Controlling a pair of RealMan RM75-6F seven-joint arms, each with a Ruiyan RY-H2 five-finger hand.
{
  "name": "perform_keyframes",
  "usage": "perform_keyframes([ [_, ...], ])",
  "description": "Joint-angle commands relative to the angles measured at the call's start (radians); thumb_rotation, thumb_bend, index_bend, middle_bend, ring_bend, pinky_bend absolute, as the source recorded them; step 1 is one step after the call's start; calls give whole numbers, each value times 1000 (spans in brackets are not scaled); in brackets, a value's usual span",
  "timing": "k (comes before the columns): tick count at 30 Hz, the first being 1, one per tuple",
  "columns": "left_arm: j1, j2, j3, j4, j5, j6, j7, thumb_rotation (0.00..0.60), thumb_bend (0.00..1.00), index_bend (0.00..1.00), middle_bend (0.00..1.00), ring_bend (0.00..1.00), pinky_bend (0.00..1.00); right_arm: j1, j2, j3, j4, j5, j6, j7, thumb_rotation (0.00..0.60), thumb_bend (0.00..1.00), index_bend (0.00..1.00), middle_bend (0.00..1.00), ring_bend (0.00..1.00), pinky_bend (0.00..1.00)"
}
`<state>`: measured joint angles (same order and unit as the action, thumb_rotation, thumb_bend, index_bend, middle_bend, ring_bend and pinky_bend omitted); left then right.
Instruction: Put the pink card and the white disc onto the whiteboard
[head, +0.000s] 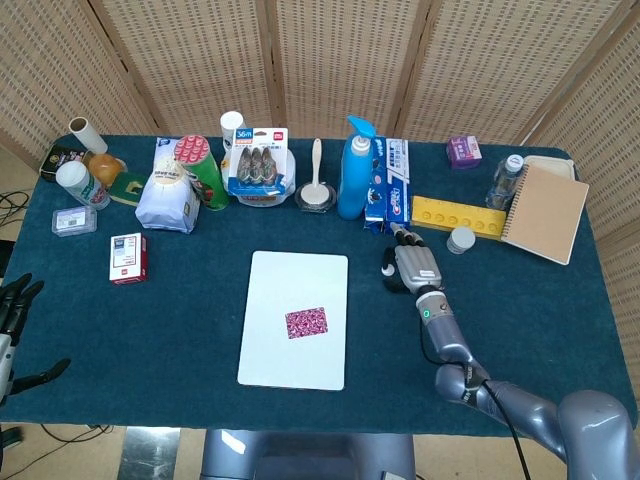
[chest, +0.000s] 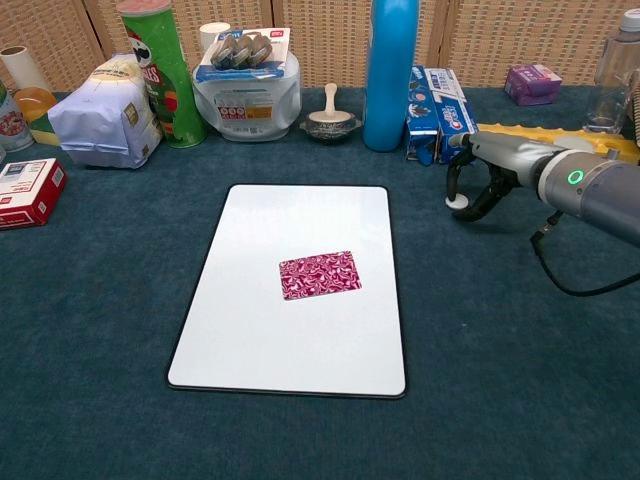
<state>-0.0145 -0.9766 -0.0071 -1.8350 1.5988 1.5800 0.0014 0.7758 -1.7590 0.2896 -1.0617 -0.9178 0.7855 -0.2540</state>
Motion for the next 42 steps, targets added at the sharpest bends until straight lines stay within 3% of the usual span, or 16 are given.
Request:
perform_keyframes([
  [1, 1, 0, 0, 0, 0, 1, -2, 600, 47, 0, 0, 0, 0, -2, 7, -9, -15, 0, 4, -12, 600, 360, 498, 0, 0, 0],
  [12, 0, 0, 1, 0, 2, 0, 1, 600, 47, 0, 0, 0, 0, -16, 30, -7, -75, -19, 62, -12, 600, 367, 429, 0, 0, 0],
  [18, 1, -1, 2, -1, 3, 1, 2, 600, 47, 0, 0, 0, 0, 5, 27, 5, -62, 61, 22, -58, 600, 367, 372, 0, 0, 0],
  [30, 0, 5, 1, 2, 4, 0, -13, 600, 47, 0, 0, 0, 0, 33, 40, -6, -75, 184, -1, -151, 600, 366, 419, 0, 0, 0],
  [38, 0, 1, 2, 1, 5, 0, -5, 600, 46, 0, 0, 0, 0, 25, 63, -20, -114, 175, 34, -154, 600, 367, 488, 0, 0, 0],
  [42, -1, 0, 2, -1, 4, -2, 1, 600, 47, 0, 0, 0, 0, 24, 65, -22, -112, 165, 36, -139, 600, 367, 475, 0, 0, 0],
])
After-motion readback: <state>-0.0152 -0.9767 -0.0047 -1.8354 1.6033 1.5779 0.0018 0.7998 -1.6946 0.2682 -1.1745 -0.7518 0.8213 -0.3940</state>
